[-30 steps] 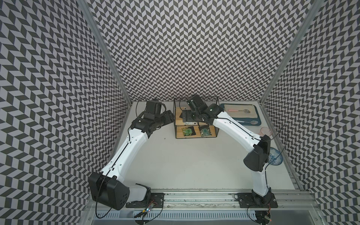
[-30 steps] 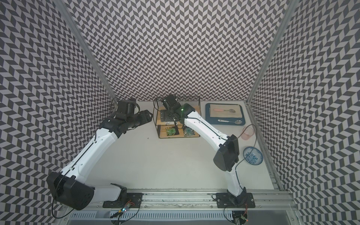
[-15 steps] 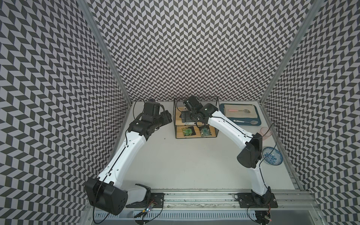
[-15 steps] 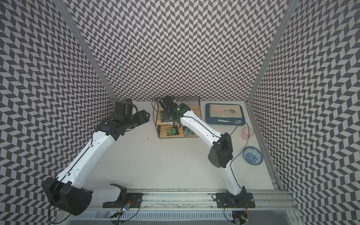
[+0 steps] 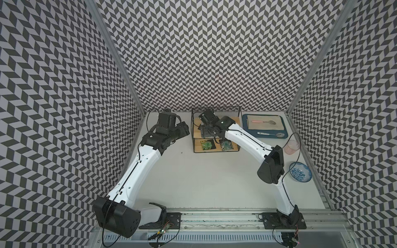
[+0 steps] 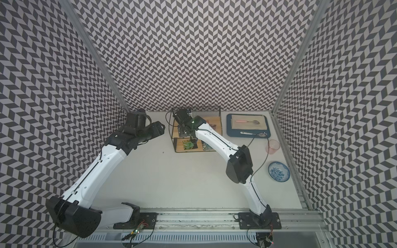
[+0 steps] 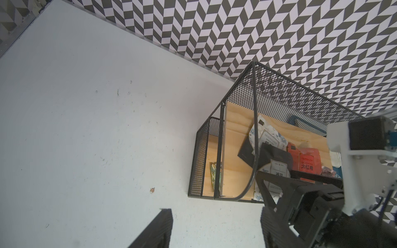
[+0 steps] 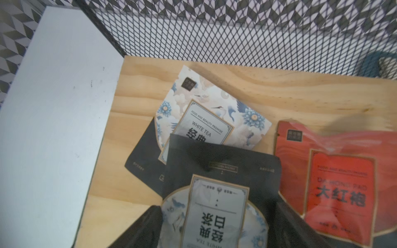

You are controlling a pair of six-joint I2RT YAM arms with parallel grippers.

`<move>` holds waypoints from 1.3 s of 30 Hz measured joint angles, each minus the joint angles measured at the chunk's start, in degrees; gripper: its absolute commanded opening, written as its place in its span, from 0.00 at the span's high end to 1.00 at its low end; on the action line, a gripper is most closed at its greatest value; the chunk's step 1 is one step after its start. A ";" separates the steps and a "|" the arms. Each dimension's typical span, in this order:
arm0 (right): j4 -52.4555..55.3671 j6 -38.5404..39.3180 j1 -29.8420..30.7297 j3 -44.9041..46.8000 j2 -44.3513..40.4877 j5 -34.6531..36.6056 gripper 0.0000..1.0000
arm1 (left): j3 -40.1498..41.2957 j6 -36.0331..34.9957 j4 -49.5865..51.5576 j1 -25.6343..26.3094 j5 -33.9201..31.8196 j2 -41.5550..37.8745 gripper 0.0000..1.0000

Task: Remove the tea bags from the shelf
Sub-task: Pick up the tea bag from the shelf.

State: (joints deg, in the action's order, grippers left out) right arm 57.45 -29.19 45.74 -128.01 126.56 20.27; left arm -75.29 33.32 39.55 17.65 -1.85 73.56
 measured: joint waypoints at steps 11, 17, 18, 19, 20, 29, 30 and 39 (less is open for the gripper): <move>-0.02 0.24 0.42 0.00 0.02 1.27 0.40 | 0.00 -0.02 0.00 0.00 -0.02 0.02 0.30; -0.31 0.22 0.44 0.00 0.00 1.40 0.54 | 0.00 -0.02 0.00 0.00 -0.02 0.00 0.30; -0.44 0.22 0.44 0.00 0.00 1.40 0.56 | 0.00 -0.02 0.00 0.00 -0.02 0.02 0.30; -0.50 0.26 0.44 0.00 0.00 1.40 0.58 | 0.00 -0.02 0.00 0.00 -0.02 0.02 0.30; -0.52 0.24 0.44 0.00 -0.02 1.40 0.60 | 0.00 -0.02 -0.02 0.00 -0.02 0.02 0.30; -0.59 0.22 0.48 -0.33 -0.76 1.36 0.74 | 0.00 -0.04 0.00 0.37 -0.09 0.00 0.30; -0.57 0.20 0.50 -0.35 -0.94 1.33 0.75 | 0.00 -0.04 0.00 0.37 -0.09 0.02 0.30; -0.50 -0.17 0.48 -0.72 -4.76 0.72 0.79 | 0.00 -0.07 0.00 0.74 -0.28 0.02 0.30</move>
State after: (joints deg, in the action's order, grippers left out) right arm 56.95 -29.36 46.22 -128.73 121.80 20.99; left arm -75.29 33.26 39.55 18.39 -2.13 73.58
